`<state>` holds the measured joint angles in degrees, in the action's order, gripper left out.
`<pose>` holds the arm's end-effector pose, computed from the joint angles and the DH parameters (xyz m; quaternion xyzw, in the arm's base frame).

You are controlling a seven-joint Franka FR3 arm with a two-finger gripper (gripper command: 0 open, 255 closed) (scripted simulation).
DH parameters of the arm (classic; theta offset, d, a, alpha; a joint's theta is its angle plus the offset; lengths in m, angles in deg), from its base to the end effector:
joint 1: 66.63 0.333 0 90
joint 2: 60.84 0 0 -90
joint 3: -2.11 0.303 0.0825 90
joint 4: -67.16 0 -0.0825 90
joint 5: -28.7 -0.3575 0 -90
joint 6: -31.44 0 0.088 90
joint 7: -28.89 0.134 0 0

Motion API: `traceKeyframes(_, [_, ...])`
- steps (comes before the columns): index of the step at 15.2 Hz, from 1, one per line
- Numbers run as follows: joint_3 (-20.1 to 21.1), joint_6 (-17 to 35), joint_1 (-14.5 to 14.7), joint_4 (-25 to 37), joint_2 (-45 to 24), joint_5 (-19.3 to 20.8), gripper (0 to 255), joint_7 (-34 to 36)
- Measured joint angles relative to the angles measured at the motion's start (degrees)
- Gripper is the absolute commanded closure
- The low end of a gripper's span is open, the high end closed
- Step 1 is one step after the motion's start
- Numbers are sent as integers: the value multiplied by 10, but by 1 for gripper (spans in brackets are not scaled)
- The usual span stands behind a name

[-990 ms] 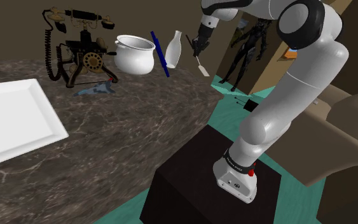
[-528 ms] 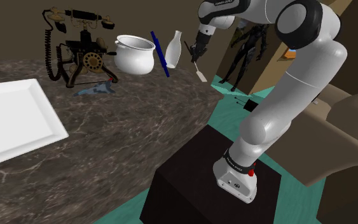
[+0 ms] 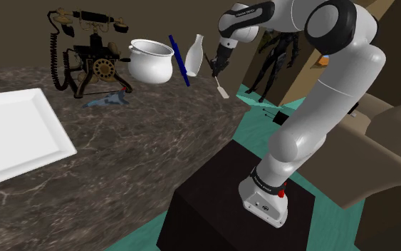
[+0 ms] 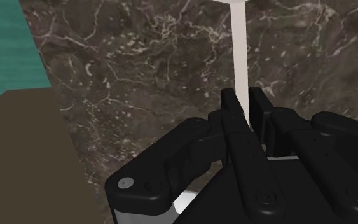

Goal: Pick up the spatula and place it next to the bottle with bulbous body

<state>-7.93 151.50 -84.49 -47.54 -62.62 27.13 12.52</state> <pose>0.4827 -0.2527 0.4198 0.9937 -0.1067 0.0327 0.0032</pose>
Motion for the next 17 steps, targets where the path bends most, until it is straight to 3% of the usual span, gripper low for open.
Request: traceKeyframes(17, [1,125,-2,-70,-56,-16,255,-13])
